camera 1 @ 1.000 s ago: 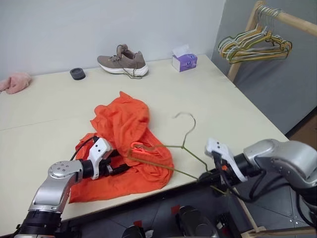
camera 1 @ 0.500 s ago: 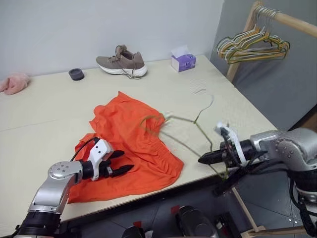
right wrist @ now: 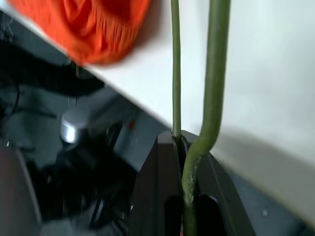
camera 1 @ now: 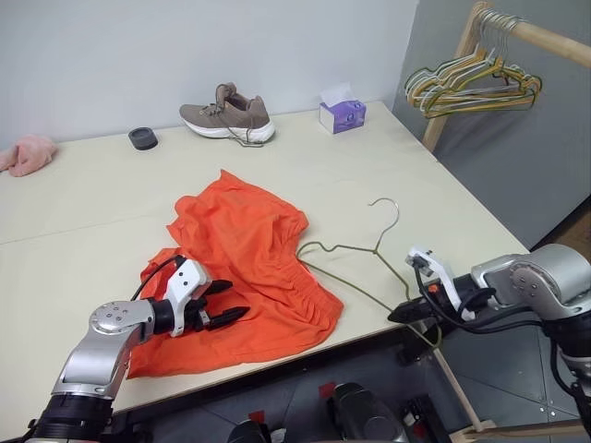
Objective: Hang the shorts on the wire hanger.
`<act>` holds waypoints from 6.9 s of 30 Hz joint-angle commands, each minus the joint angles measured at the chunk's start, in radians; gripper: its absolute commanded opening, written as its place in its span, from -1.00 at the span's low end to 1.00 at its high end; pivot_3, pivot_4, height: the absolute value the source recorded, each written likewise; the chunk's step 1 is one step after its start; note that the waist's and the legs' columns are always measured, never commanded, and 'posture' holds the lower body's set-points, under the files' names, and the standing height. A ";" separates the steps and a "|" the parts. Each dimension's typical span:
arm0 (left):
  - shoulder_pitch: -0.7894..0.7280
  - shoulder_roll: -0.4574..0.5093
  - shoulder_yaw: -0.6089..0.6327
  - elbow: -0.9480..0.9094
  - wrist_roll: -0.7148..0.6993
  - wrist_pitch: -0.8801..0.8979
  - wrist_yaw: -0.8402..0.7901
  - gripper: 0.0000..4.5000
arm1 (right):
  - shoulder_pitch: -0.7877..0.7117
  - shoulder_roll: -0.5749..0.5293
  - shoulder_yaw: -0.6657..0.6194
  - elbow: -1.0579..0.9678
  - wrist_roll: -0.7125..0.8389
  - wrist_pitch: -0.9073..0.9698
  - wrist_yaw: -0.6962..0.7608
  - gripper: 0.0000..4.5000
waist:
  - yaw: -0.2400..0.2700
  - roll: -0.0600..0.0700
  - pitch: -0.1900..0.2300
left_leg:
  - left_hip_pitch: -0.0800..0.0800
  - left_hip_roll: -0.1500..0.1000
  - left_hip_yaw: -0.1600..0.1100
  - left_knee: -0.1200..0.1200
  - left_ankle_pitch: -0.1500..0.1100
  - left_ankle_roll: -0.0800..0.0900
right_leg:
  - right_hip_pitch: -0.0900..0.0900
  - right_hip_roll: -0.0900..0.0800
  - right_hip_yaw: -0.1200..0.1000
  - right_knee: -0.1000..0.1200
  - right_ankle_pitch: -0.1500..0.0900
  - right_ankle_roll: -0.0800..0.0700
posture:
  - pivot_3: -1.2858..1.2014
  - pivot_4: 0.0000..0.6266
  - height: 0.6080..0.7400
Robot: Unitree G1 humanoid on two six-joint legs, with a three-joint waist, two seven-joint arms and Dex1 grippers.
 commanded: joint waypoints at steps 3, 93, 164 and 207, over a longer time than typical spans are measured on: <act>-0.005 0.007 -0.003 -0.010 0.004 -0.005 0.000 0.66 | -0.013 -0.011 0.008 -0.026 0.035 0.016 0.039 -1.00 | -0.004 0.000 0.000 | 0.000 0.000 0.000 0.000 0.000 0.000 | 0.000 0.000 0.000 0.000 0.000 0.000 | -0.16 -0.77 1.00; -0.005 -0.018 0.040 0.015 -0.002 -0.059 0.095 0.66 | -0.185 0.554 -0.326 0.148 0.235 0.081 -0.566 -1.00 | 0.054 0.000 -0.001 | -0.008 0.000 0.000 0.002 0.000 0.001 | -0.006 0.000 0.000 0.001 0.001 0.002 | -0.14 -0.80 1.00; 0.055 -0.006 0.042 -0.039 0.002 -0.052 0.073 0.67 | -0.349 0.782 -0.081 0.628 -0.477 -0.713 -0.171 0.99 | 0.044 0.006 0.000 | -0.006 0.000 -0.001 0.005 0.000 0.001 | -0.004 0.001 0.002 0.001 0.005 0.004 | -0.12 -0.80 1.00; 0.054 0.053 -0.001 -0.056 -0.018 0.012 -0.071 0.67 | 0.100 -0.111 0.155 -0.183 -0.379 -0.706 0.334 -0.99 | 0.030 0.007 0.001 | -0.003 0.000 0.000 0.003 0.001 0.002 | -0.004 0.000 0.001 0.000 0.004 0.001 | -0.17 -0.74 1.00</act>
